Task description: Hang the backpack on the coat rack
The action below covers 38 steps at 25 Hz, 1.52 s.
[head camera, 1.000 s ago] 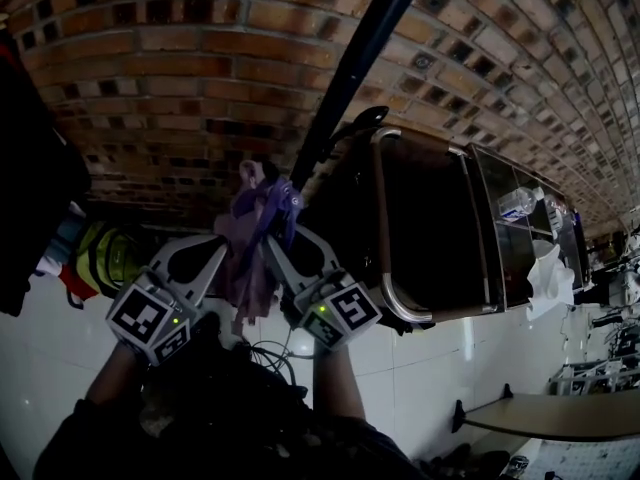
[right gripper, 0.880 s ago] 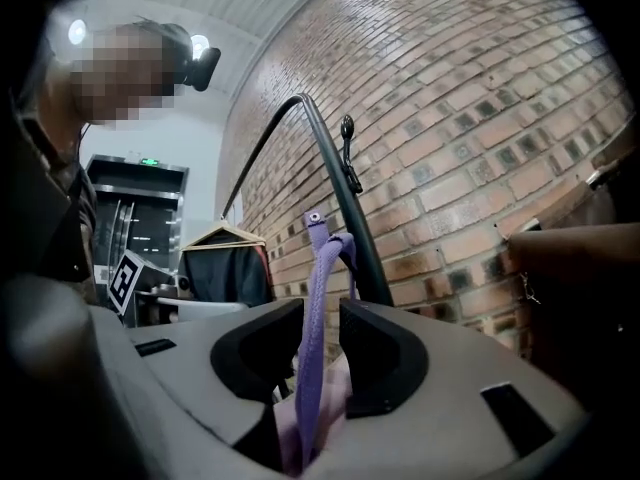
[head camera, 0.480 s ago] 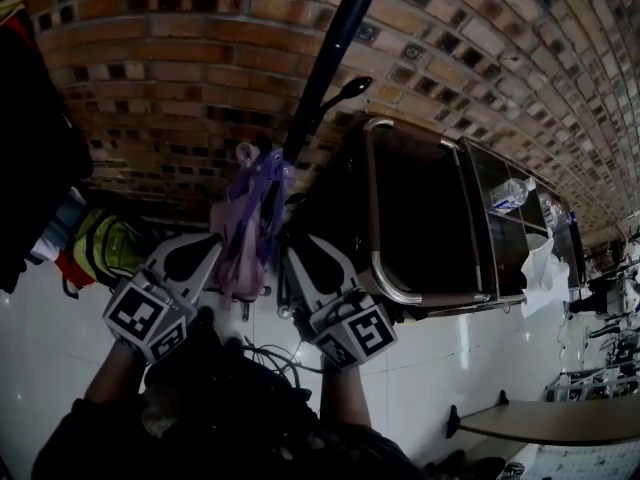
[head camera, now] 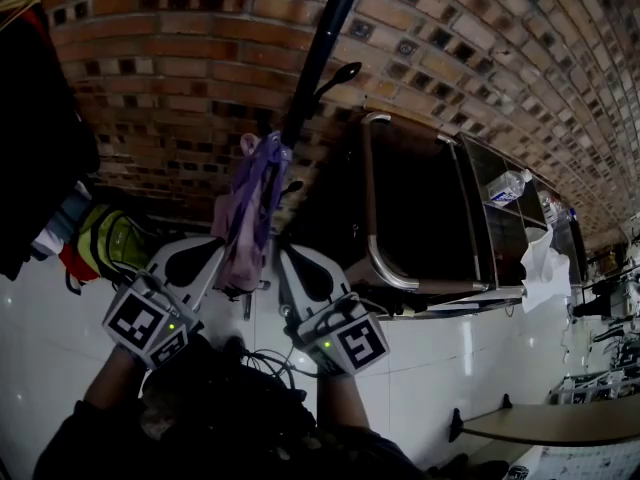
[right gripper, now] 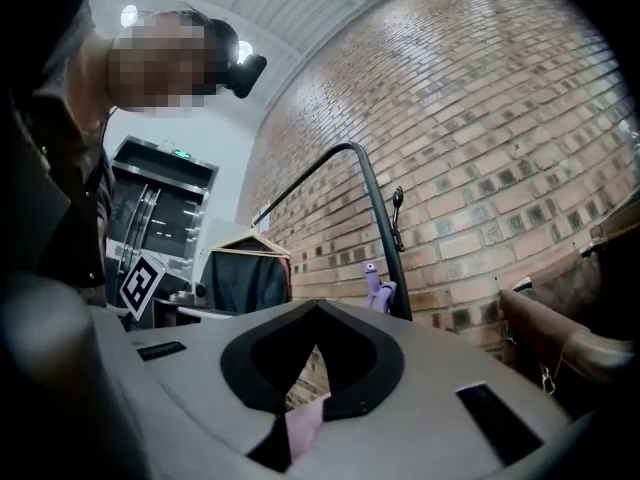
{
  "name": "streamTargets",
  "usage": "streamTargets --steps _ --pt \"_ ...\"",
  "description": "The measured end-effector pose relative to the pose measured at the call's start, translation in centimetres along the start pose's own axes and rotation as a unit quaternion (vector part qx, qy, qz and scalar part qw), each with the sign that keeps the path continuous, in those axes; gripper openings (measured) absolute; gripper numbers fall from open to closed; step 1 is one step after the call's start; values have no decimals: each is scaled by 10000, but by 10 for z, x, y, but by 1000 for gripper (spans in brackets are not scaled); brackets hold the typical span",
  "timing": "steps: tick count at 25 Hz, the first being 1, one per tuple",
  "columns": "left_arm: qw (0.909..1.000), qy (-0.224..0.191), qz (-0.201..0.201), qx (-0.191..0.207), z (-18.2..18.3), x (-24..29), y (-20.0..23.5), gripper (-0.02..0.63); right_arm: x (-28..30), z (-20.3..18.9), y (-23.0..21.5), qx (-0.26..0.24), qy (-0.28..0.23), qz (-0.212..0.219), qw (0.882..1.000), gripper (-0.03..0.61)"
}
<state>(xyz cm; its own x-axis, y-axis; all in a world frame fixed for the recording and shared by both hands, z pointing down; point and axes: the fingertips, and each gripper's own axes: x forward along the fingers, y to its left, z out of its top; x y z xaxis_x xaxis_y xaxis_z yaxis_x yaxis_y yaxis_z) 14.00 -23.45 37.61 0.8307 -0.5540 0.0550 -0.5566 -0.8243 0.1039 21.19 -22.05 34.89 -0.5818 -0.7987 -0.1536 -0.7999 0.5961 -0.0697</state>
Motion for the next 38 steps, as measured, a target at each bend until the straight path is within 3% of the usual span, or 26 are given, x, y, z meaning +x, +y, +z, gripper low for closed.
streamTargets --steps 9,15,28,38 --pt "9999 -22 -68 -76 -14 -77 1 14 0 -5 76 -460 -134 -278 9985 5" --pt "9999 -8 -58 -87 -15 -162 -8 14 -2 -11 153 -115 -197 -378 9990 5" --pt "10000 -49 -14 -80 -23 -321 -46 14 -32 -27 313 -330 136 -408 9985 3" --pt "9997 11 -133 -226 -23 -382 -57 14 -48 -32 375 -332 451 -713 9959 3"
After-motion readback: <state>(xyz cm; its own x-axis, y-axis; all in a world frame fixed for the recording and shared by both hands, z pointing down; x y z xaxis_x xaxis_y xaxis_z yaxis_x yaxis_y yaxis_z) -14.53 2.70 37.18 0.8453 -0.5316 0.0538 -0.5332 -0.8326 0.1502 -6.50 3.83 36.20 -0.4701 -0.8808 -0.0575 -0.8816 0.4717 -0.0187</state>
